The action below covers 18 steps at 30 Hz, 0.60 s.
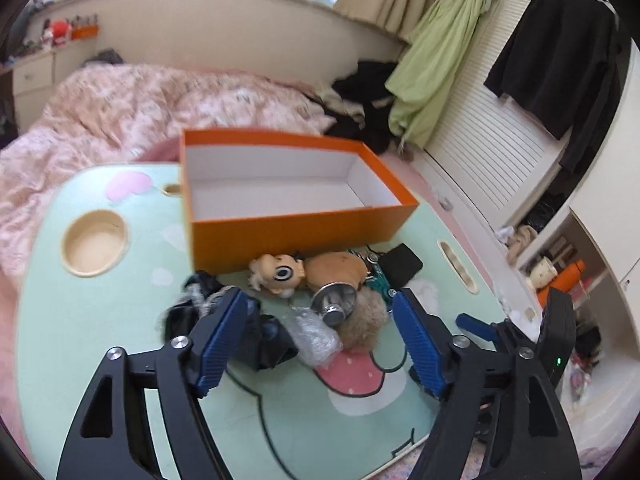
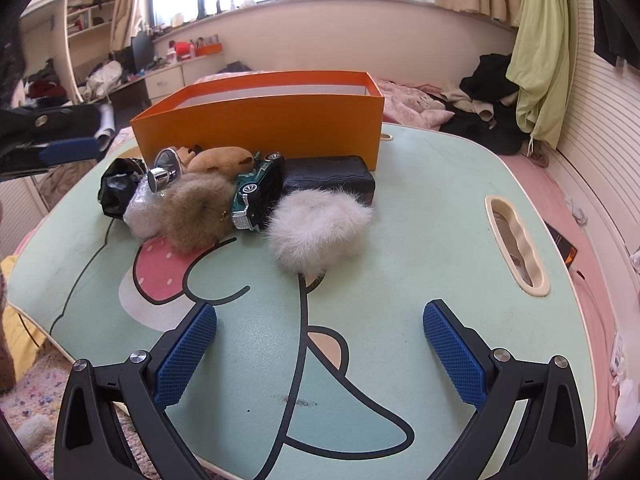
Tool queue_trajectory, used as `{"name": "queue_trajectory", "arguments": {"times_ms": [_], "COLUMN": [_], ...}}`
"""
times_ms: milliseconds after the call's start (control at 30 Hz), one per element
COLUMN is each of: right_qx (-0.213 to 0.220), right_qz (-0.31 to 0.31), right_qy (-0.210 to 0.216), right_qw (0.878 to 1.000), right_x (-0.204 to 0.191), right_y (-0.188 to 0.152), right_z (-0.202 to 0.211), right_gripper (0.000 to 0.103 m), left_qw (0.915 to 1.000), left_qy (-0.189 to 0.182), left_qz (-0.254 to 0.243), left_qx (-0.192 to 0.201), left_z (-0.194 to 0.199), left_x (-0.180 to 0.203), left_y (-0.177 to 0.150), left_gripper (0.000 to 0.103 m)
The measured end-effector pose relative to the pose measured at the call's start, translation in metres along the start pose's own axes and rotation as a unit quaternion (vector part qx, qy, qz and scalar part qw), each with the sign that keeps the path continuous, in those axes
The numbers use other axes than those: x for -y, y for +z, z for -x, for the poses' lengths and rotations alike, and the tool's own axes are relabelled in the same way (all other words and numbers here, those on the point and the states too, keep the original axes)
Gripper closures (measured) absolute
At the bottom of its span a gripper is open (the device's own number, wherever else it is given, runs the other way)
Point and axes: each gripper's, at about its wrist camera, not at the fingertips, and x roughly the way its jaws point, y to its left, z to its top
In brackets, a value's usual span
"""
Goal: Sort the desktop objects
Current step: 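Lift the silver cup out and set it beside the figurine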
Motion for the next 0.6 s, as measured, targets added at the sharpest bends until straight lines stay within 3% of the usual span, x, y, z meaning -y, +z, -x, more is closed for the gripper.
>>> {"name": "queue_trajectory", "arguments": {"times_ms": [100, 233, 367, 433, 500, 600], "right_qx": [0.0, 0.0, 0.0, 0.001, 0.0, 0.001], "right_qz": [0.002, 0.002, 0.003, 0.004, 0.004, 0.006], "right_qy": [-0.001, -0.001, -0.001, -0.002, -0.001, -0.003], "right_qw": [1.0, 1.0, 1.0, 1.0, 1.0, 1.0], "right_x": [0.0, 0.0, 0.0, 0.0, 0.001, 0.0], "right_y": [0.0, 0.0, 0.0, -0.001, -0.001, -0.001], "right_z": [0.0, 0.0, 0.0, 0.0, 0.0, 0.0], "right_gripper": [0.0, 0.0, 0.0, 0.0, 0.0, 0.0], "left_qw": [0.999, 0.991, 0.9884, 0.985, 0.9835, 0.9837], "left_qy": [0.025, 0.097, 0.125, 0.151, 0.16, 0.157], "left_qz": [-0.036, -0.085, -0.07, -0.072, -0.071, -0.071], "left_qx": [-0.009, -0.033, -0.051, -0.046, -0.047, -0.053], "left_z": [0.003, -0.019, -0.045, -0.053, -0.058, -0.062], "left_x": [0.01, 0.023, 0.017, 0.016, 0.014, 0.011], "left_y": [-0.021, -0.052, -0.056, -0.057, -0.057, -0.058], "left_gripper": [0.026, 0.026, 0.026, 0.022, 0.003, 0.0]}}
